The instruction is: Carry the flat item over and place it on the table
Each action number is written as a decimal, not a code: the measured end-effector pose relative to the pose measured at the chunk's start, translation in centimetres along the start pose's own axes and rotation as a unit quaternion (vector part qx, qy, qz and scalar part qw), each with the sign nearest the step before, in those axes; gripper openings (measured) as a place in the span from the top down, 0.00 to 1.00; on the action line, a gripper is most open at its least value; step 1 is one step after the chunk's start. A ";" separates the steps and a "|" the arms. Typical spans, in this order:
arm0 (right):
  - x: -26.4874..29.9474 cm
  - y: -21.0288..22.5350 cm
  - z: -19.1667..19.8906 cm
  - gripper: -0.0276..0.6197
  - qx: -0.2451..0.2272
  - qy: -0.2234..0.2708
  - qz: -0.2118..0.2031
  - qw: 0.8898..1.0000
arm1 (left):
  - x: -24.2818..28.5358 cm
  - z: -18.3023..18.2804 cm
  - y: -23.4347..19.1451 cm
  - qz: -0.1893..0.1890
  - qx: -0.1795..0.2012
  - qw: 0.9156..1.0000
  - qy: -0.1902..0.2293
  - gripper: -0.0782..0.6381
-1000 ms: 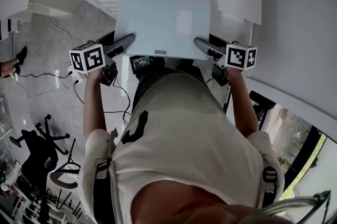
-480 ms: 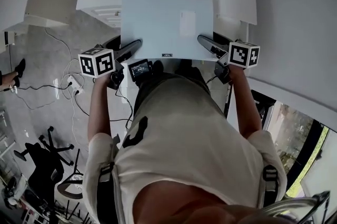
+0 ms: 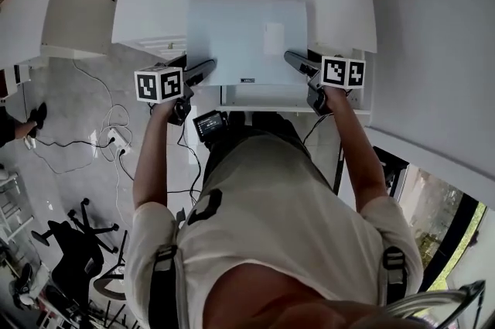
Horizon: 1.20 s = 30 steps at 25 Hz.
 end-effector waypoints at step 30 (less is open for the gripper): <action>13.3 5.6 -10.1 0.50 -0.046 -0.100 0.058 0.992 | 7.7 -8.4 -9.4 -0.143 -0.026 0.989 0.008 0.43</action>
Point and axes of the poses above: the fingertips, and each gripper's own axes: x forward along the fingers, y to its right, z out of its underside, the point moved 6 cm from there along -x, backward along the fingers, and after that the axes turned 4 degrees about -z, right-handed, at the moved point
